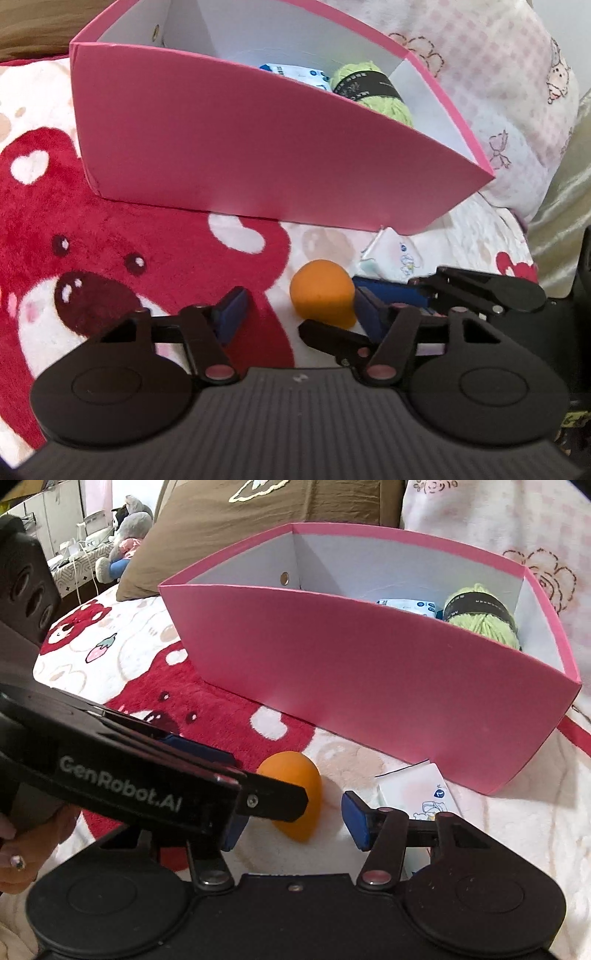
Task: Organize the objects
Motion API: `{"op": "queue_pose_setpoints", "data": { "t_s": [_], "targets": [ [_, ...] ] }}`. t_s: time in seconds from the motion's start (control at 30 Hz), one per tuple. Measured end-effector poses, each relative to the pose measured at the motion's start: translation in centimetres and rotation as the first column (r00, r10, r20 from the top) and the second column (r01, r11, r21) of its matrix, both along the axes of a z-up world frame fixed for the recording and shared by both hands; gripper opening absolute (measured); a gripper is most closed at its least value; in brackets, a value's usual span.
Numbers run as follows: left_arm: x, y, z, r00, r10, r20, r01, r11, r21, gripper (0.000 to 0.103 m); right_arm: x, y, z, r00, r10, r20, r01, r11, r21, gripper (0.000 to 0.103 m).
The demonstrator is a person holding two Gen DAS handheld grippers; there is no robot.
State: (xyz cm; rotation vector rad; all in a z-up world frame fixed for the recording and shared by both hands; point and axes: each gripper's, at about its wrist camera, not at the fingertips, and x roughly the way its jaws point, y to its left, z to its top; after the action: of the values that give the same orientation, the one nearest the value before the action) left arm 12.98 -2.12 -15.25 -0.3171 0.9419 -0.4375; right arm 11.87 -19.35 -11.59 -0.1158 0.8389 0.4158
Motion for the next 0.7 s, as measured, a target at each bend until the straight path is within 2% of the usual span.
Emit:
{"op": "queue_pose_setpoints", "data": {
  "t_s": [0.1,0.13,0.2,0.37,0.7],
  "targets": [
    [0.1,0.2,0.0,1.000,-0.011,-0.007,0.011,1.000,-0.025,0.048,0.1,0.1,-0.4,1.000,0.002,-0.022,-0.002,1.000,0.011,0.039],
    [0.2,0.2,0.0,1.000,-0.017,-0.012,0.017,0.999,-0.038,0.040,0.1,0.1,-0.5,1.000,0.003,-0.028,-0.002,1.000,0.013,0.039],
    [0.1,0.0,0.1,0.999,-0.036,-0.014,0.035,0.998,-0.061,0.033,0.1,0.3,-0.6,1.000,-0.001,-0.023,0.001,1.000,0.015,0.038],
    [-0.5,-0.4,0.8,0.999,-0.051,0.011,0.052,0.998,-0.040,0.033,-0.2,0.5,-0.2,1.000,-0.002,-0.014,0.002,1.000,0.017,0.038],
    [-1.5,0.7,2.7,0.998,-0.056,-0.009,0.056,0.998,-0.042,0.032,-1.2,1.5,1.2,0.999,0.043,0.018,-0.042,0.999,-0.026,0.038]
  ]
}}
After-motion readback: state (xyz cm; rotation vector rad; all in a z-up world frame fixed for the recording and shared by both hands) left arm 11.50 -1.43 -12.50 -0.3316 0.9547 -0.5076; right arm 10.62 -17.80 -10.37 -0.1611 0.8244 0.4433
